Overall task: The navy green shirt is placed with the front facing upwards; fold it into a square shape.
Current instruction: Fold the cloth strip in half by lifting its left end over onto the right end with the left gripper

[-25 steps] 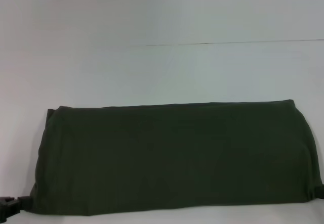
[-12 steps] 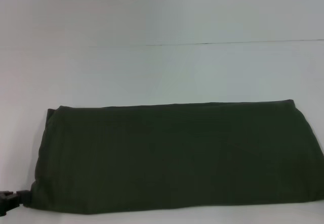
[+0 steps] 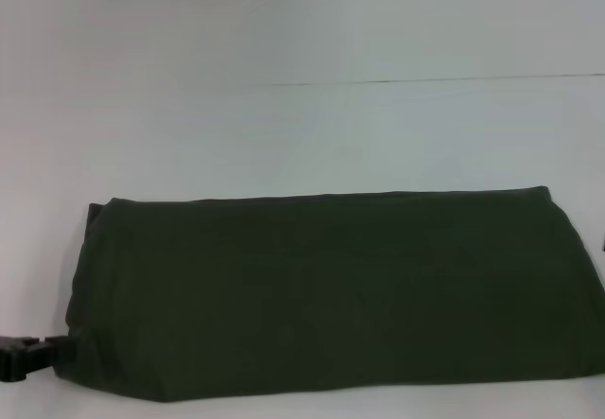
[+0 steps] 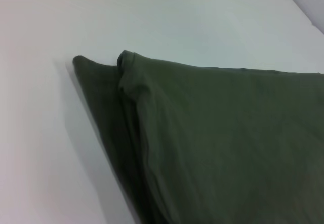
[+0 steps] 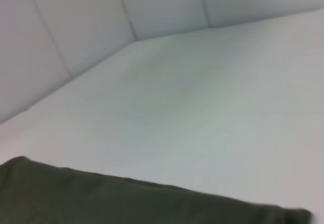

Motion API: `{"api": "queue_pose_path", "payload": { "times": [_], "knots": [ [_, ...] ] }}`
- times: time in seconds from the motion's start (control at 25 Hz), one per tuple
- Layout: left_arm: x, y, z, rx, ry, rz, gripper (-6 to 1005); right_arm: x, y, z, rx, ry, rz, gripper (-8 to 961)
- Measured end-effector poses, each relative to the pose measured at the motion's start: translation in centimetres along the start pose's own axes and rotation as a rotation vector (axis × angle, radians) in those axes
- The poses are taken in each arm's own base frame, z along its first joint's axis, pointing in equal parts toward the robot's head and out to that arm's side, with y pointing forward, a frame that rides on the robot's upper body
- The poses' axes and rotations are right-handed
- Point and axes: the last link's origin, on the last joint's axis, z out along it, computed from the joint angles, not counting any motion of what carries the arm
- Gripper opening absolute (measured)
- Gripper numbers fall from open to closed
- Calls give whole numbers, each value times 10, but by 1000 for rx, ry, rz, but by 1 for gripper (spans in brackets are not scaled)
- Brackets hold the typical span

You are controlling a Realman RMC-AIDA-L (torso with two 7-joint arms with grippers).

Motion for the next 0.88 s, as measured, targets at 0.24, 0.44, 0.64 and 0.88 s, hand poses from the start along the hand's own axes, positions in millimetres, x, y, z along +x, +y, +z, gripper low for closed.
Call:
{"api": "queue_pose_path", "payload": {
  "times": [0.24,0.44,0.64,0.88],
  "knots": [
    [0,-8,-7,45,49,-64,117,-12,5,19,-49,-2,-46,867],
    [0,-22,-26,114,156,-122,311,-21,9,37,-80,-14,-59,869],
    [14,-28,-39,136,301,-123,518,-27,14,55,-120,-24,-91,868],
    [33,-21,-23,61,300,-136,795,-33,25,80,-188,-5,-132,867]
  ]
}}
